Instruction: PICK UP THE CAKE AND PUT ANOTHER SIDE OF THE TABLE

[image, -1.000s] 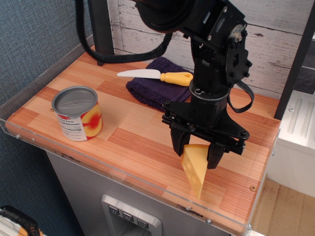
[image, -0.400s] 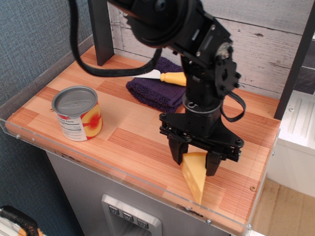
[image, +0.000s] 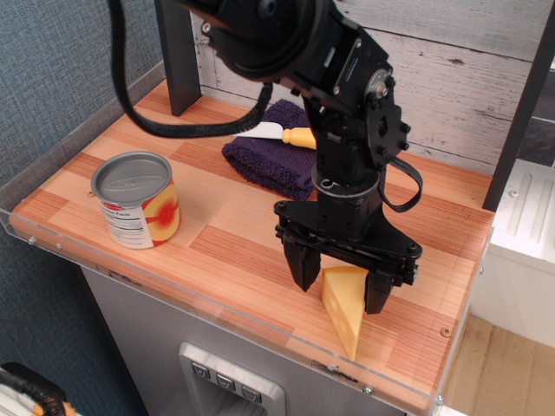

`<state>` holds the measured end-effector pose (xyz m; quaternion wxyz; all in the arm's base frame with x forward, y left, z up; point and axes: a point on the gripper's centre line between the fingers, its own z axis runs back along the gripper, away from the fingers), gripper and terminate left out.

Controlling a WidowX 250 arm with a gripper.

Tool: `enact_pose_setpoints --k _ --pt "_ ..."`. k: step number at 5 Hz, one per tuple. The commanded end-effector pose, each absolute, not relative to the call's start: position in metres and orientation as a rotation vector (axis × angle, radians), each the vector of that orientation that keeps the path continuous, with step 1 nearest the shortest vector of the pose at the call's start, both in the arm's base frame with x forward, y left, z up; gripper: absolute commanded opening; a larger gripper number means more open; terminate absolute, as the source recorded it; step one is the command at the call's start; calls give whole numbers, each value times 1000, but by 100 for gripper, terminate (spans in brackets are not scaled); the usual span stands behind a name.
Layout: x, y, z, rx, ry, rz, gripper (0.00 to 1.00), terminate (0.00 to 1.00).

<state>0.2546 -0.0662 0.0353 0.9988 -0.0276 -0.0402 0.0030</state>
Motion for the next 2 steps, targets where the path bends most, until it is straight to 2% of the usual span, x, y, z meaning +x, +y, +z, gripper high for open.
enact_pose_setpoints --k 1,2 --pt "268 -63 78 -89 -126 45 100 0" --pt "274 -64 92 -159 -100 33 100 0"
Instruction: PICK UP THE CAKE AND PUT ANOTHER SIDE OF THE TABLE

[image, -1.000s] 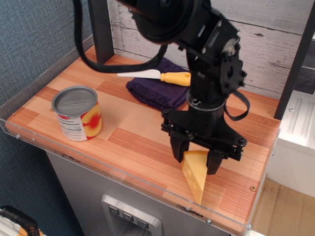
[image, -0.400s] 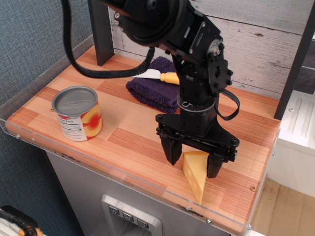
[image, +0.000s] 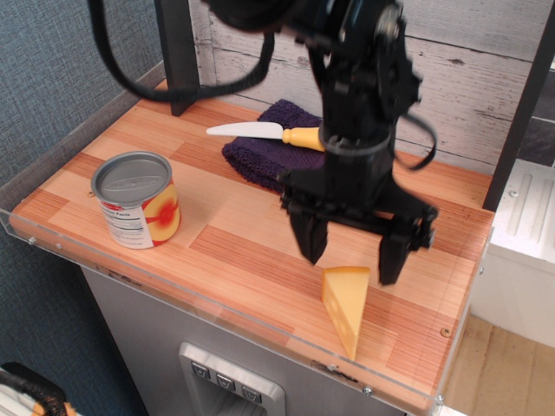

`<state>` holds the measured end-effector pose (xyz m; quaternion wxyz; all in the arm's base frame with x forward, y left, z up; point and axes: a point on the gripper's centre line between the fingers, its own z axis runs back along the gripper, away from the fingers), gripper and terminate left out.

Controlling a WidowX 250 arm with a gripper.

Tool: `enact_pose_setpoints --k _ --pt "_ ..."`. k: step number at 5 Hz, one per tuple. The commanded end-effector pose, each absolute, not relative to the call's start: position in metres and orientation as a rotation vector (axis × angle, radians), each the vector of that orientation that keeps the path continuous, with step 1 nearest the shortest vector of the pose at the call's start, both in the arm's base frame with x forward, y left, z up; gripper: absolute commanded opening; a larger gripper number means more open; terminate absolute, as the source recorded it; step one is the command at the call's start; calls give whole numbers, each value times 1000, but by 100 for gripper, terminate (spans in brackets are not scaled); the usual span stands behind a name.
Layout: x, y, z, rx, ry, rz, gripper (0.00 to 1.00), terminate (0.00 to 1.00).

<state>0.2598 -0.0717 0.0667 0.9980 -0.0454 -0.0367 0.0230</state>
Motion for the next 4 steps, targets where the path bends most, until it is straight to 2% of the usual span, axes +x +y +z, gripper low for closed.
enact_pose_setpoints --k 1,3,4 --pt "287 -55 102 -128 -19 77 100 0" --pt "286 -9 114 -66 -52 7 100 0" --pt "271 23 120 -55 -3 37 100 0"
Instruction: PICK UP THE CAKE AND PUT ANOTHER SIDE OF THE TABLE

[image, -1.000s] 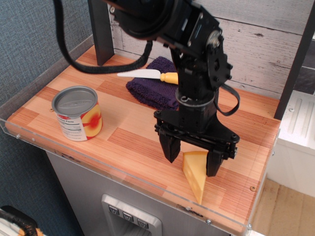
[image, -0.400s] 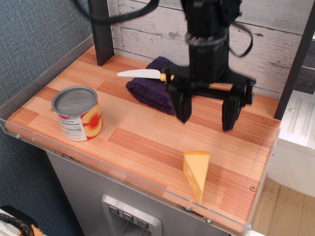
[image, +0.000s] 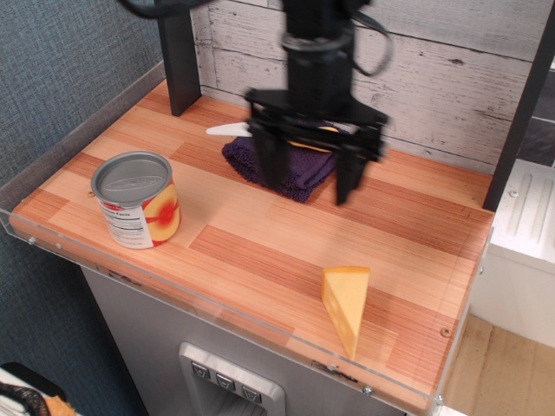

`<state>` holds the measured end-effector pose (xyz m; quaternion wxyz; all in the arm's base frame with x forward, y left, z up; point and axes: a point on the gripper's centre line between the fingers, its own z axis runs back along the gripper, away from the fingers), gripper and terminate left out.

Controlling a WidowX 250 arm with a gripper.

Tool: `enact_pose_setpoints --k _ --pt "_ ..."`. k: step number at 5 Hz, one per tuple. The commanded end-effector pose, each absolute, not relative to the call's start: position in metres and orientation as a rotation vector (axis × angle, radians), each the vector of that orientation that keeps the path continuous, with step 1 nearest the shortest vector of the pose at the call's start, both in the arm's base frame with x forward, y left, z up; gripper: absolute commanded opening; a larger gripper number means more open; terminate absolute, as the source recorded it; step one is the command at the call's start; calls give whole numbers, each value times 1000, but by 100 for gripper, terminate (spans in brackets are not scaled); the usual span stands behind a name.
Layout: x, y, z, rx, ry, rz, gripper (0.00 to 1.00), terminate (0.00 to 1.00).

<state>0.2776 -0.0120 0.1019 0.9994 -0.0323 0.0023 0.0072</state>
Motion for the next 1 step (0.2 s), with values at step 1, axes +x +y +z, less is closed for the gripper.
enact_pose_setpoints --k 1 --pt "255 53 135 7 -75 108 100 100"
